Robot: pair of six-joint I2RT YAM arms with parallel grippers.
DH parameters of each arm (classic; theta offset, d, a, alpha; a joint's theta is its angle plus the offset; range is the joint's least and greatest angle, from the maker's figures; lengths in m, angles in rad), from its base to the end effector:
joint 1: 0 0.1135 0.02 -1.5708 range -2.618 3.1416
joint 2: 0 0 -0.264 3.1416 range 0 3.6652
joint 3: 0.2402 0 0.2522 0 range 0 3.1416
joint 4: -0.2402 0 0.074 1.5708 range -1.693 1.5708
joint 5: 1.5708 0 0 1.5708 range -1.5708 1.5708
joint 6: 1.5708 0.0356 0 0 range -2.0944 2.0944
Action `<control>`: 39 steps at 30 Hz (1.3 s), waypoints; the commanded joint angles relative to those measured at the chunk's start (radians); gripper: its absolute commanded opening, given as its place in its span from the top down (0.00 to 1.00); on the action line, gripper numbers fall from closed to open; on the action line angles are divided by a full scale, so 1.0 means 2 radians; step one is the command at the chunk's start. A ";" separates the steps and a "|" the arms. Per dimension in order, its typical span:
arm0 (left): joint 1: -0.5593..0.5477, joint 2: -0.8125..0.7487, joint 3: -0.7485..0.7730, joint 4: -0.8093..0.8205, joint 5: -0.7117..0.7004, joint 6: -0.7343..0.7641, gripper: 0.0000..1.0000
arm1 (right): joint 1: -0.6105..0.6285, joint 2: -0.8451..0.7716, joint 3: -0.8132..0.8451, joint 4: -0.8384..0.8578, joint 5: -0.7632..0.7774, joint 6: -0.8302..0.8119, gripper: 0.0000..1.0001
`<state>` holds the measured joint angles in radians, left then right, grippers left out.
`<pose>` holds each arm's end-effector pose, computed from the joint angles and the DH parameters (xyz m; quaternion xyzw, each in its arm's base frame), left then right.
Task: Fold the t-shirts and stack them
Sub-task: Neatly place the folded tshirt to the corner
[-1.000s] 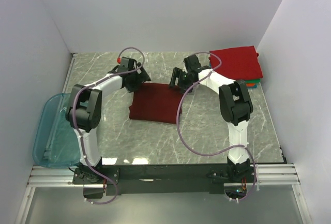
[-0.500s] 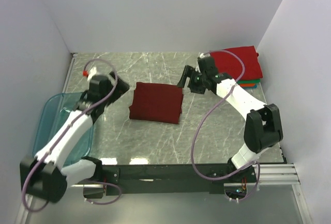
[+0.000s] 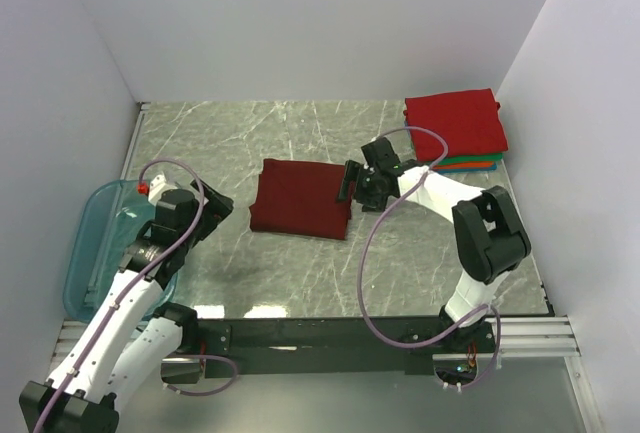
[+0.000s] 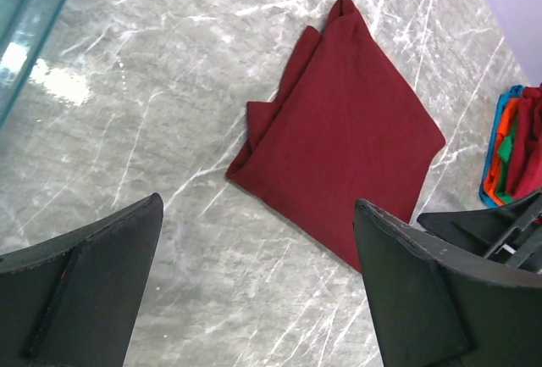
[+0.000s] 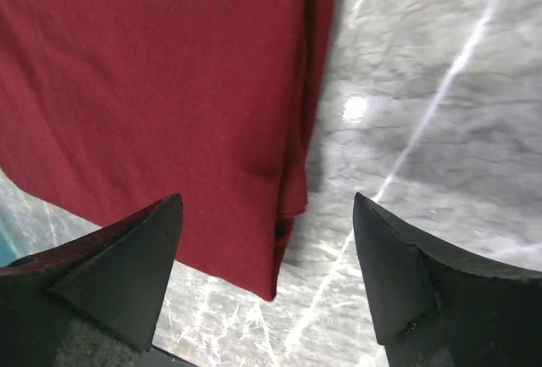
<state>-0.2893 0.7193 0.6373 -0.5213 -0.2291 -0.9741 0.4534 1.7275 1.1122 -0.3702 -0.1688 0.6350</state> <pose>0.1556 -0.0379 0.2655 -0.3453 0.8106 -0.1912 0.4326 0.3175 0.1614 0.1909 0.0623 0.9523 0.2179 0.2042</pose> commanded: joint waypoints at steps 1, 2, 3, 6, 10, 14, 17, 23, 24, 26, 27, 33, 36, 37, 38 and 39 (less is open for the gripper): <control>0.000 -0.006 0.003 -0.016 -0.015 -0.008 0.01 | 0.008 0.019 0.013 0.017 0.009 0.008 0.15; 0.000 -0.006 0.004 -0.018 -0.014 -0.008 0.01 | 0.010 0.026 0.011 0.019 0.009 0.009 0.16; 0.000 -0.007 0.003 -0.017 -0.013 -0.006 0.01 | 0.012 0.029 0.010 0.023 0.008 0.012 0.16; 0.000 -0.006 0.000 -0.015 -0.014 -0.007 0.01 | 0.017 0.038 0.001 0.037 0.000 0.018 0.18; 0.000 -0.005 0.001 -0.018 -0.015 -0.007 0.01 | 0.025 0.051 0.005 0.039 0.000 0.021 0.21; 0.000 -0.009 -0.003 -0.018 -0.019 -0.008 0.01 | 0.033 0.060 0.008 0.041 0.005 0.022 0.24; 0.000 -0.011 -0.005 -0.018 -0.021 -0.010 0.01 | 0.034 0.067 0.011 0.040 0.007 0.025 0.25; 0.000 -0.012 -0.005 -0.017 -0.023 -0.009 0.00 | 0.036 0.073 0.012 0.045 0.013 0.028 0.34; 0.000 -0.011 -0.006 -0.016 -0.022 -0.010 0.01 | 0.035 0.075 0.014 0.045 0.015 0.029 0.35; 0.000 -0.010 -0.005 -0.016 -0.023 -0.010 0.01 | 0.035 0.081 0.016 0.046 0.019 0.031 0.40; 0.000 -0.009 -0.005 -0.017 -0.023 -0.009 0.01 | 0.035 0.083 0.018 0.046 0.023 0.031 0.42; 0.000 -0.008 0.001 -0.024 -0.027 -0.009 0.01 | 0.036 0.112 0.053 0.035 0.041 0.019 0.62; 0.000 -0.012 0.001 -0.026 -0.032 -0.011 0.01 | 0.035 0.117 0.067 0.032 0.049 0.007 0.85; 0.000 -0.014 0.001 -0.028 -0.033 -0.010 0.01 | 0.035 0.120 0.072 0.031 0.057 0.002 0.94; 0.000 -0.016 0.001 -0.029 -0.033 -0.010 0.01 | 0.036 0.120 0.079 0.025 0.063 -0.004 1.00; 0.000 -0.016 0.001 -0.029 -0.035 -0.010 0.00 | 0.036 0.122 0.094 0.021 0.070 -0.020 1.00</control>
<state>-0.2893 0.7071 0.6277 -0.5686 -0.2687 -0.9897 0.5175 1.9385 1.2407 -0.3016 -0.1207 0.6586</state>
